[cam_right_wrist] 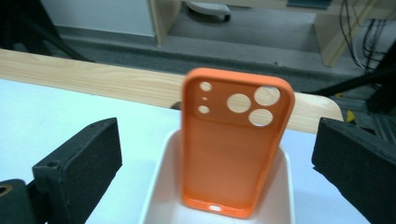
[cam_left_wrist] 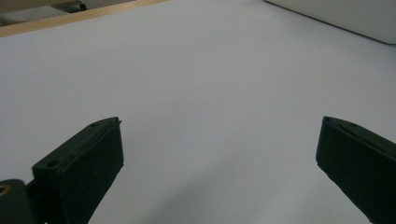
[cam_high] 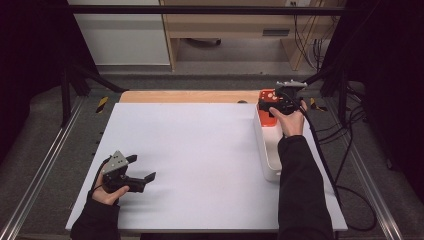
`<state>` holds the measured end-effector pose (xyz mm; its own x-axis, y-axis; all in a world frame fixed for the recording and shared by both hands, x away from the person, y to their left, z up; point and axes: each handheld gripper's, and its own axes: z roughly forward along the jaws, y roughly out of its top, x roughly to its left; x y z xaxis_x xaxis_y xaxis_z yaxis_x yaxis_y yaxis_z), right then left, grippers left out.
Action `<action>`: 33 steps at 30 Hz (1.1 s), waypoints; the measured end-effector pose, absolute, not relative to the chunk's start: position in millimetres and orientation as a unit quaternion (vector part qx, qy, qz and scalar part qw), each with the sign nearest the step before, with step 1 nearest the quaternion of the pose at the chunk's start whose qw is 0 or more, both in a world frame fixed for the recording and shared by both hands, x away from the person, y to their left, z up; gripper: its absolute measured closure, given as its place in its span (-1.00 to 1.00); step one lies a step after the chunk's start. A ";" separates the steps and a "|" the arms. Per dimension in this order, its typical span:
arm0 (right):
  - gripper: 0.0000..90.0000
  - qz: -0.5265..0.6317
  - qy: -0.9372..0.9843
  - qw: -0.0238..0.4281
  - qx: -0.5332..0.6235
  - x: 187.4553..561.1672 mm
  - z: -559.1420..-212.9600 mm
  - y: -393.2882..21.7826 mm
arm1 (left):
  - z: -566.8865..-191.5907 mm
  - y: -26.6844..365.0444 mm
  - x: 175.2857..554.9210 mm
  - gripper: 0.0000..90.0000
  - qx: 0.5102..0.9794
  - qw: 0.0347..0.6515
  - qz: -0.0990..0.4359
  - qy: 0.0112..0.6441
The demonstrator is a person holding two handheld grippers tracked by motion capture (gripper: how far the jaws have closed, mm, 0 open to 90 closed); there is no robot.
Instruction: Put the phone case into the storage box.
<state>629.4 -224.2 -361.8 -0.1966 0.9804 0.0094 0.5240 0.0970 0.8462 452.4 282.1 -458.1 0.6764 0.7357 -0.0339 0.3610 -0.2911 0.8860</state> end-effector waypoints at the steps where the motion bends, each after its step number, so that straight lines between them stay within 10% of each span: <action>1: -0.95 0.382 0.677 0.301 0.553 626.3 -359.5 -223.9 | -457.9 282.2 452.2 -0.99 0.779 0.481 0.195 0.352; 33: -0.99 0.507 0.750 0.241 0.349 506.7 -333.3 -211.2 | -454.0 280.4 449.5 -0.99 0.777 0.488 0.195 0.348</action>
<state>506.7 -211.2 -333.3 -0.6407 0.7677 -0.0067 0.2795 0.2414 0.9293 449.5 280.4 -454.0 0.6817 0.7307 -0.0371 0.3507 -0.2819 0.8930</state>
